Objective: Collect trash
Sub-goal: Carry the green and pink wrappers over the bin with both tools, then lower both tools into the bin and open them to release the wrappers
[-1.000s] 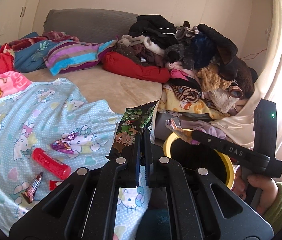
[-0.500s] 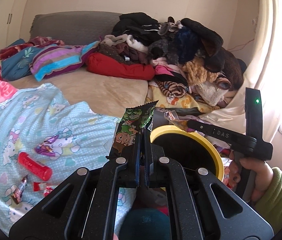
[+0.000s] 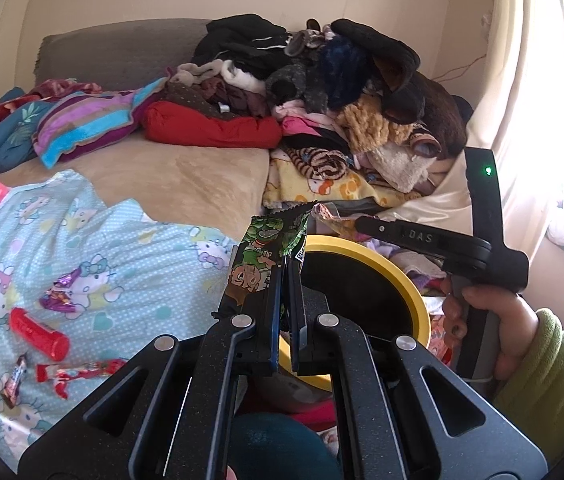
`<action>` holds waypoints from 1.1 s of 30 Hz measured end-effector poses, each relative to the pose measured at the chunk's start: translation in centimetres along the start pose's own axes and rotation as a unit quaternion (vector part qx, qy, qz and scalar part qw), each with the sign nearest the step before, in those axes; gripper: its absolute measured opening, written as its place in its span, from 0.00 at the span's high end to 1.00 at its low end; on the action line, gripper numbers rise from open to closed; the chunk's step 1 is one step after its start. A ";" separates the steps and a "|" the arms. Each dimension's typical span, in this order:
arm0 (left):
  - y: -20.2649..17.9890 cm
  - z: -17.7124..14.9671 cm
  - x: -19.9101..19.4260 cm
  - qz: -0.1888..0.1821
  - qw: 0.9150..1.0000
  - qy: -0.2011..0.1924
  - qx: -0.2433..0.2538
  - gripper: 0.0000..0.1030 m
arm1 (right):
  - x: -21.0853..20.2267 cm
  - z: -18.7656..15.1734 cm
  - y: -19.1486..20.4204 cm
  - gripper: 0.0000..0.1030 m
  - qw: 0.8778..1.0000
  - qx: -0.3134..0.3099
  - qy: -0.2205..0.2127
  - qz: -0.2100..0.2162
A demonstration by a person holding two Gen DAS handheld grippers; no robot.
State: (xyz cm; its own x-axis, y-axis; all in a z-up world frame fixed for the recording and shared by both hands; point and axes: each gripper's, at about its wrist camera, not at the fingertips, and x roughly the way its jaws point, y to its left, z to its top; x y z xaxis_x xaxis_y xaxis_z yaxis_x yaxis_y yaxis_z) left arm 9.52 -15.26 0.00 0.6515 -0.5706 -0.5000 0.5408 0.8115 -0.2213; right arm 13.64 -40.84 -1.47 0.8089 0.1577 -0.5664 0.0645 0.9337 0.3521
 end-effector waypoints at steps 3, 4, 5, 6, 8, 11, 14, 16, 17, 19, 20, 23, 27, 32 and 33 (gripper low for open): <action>-0.6 -0.2 0.4 -0.004 1.000 0.004 0.004 0.99 | 0.1 0.0 -0.7 0.81 1.000 0.004 0.005 -0.002; -0.8 -0.2 0.6 -0.007 1.000 0.006 0.005 0.99 | 0.1 0.0 -0.9 0.81 1.000 0.006 0.006 -0.004; -0.9 -0.2 0.8 -0.009 1.000 0.007 0.006 0.99 | 0.2 0.0 -1.1 0.81 1.000 0.008 0.007 -0.004; -1.1 -0.3 0.9 -0.010 1.000 0.008 0.008 0.99 | 0.2 0.0 -1.3 0.81 1.000 0.010 0.008 -0.005; -1.5 -0.3 1.3 -0.014 1.000 0.012 0.011 0.99 | 0.3 0.0 -1.8 0.81 1.000 0.013 0.010 -0.010; -2.0 -0.4 1.8 -0.020 1.000 0.016 0.013 0.99 | 0.5 0.0 -2.4 0.81 1.000 0.018 0.012 -0.013; -2.6 -0.6 2.4 -0.026 0.999 0.022 0.015 0.99 | 0.5 -0.1 -3.1 0.81 0.999 0.023 0.012 -0.018; -2.9 -0.7 2.8 -0.028 0.999 0.024 0.017 0.99 | 0.5 0.0 -3.4 0.81 0.999 0.027 0.012 -0.020; -3.1 -0.7 3.0 -0.031 0.999 0.026 0.016 0.99 | 0.6 0.0 -3.6 0.81 0.999 0.029 0.012 -0.021; -3.3 -0.7 3.4 -0.036 0.999 0.029 0.013 0.99 | 0.6 -0.1 -4.1 0.81 0.999 0.034 0.012 -0.024; -3.4 -0.7 3.6 -0.037 0.999 0.030 0.014 0.99 | 0.5 -0.1 -4.2 0.81 0.999 0.035 0.012 -0.025; -3.8 -0.9 4.2 -0.040 0.998 0.034 0.016 0.99 | 0.6 -0.1 -5.0 0.81 0.999 0.042 0.012 -0.030; -4.1 -1.0 5.1 -0.047 0.998 0.043 0.015 0.99 | 0.7 -0.2 -5.9 0.81 0.998 0.052 0.013 -0.035; -4.6 -1.1 6.3 -0.053 0.997 0.056 0.017 0.99 | 0.8 -0.4 -6.6 0.81 0.997 0.058 0.016 -0.039; -4.7 -1.2 6.5 -0.055 0.997 0.058 0.016 0.99 | 0.8 -0.4 -6.7 0.81 0.997 0.058 0.018 -0.040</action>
State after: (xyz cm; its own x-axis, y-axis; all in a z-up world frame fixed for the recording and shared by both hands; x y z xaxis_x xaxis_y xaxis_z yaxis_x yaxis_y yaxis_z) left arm 10.58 -22.59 -3.19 0.5224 -0.6350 -0.5691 0.6234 0.7398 -0.2533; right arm 13.64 -46.80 -4.62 0.7777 0.0981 -0.6210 0.1960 0.9006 0.3879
